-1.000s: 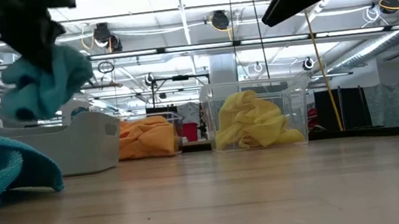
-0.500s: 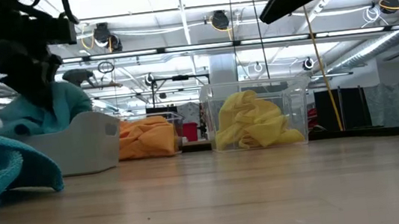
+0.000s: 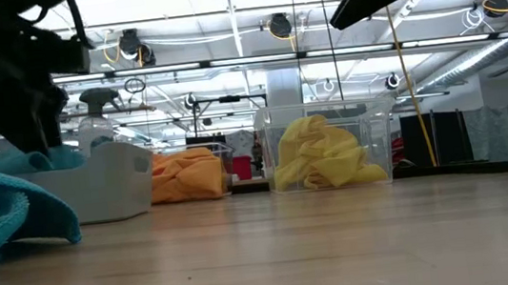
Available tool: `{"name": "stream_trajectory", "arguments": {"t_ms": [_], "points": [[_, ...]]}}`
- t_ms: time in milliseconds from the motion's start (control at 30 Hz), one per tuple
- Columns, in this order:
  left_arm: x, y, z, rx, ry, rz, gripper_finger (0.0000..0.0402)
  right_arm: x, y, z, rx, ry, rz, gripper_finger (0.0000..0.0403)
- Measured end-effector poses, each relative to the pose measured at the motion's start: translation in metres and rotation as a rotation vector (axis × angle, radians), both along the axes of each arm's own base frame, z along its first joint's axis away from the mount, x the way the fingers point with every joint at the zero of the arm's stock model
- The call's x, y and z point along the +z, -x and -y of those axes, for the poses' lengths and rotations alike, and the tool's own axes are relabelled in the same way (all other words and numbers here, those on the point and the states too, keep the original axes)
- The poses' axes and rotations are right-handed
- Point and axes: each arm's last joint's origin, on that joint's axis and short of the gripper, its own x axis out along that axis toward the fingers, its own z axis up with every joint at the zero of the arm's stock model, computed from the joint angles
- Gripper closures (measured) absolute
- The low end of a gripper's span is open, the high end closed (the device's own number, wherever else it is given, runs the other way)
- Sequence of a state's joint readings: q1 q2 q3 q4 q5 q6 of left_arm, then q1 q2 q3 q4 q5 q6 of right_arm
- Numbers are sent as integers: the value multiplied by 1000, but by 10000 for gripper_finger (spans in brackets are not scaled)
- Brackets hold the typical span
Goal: Sort microfiber towel by color & place in baskets
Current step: Put the right blue towel into the gray bin
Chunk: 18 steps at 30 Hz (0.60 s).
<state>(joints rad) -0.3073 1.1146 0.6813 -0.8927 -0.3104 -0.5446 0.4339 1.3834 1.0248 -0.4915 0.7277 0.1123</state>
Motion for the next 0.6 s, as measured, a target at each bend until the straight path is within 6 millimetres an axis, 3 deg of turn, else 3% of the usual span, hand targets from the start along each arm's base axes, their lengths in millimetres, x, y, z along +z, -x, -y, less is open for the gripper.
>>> {"name": "stream_trajectory", "arguments": {"t_ms": [200,367,500,600], "points": [[17,-3,3,-24,60,-9,114,0,0,0,0,0,0,202],[31,-8,4,-62,45,30,120,0,0,0,0,0,1,202],[29,-8,4,-58,40,15,163,0,0,0,0,0,1,202],[18,-4,2,-33,18,-78,233,0,0,0,0,0,1,202]]}}
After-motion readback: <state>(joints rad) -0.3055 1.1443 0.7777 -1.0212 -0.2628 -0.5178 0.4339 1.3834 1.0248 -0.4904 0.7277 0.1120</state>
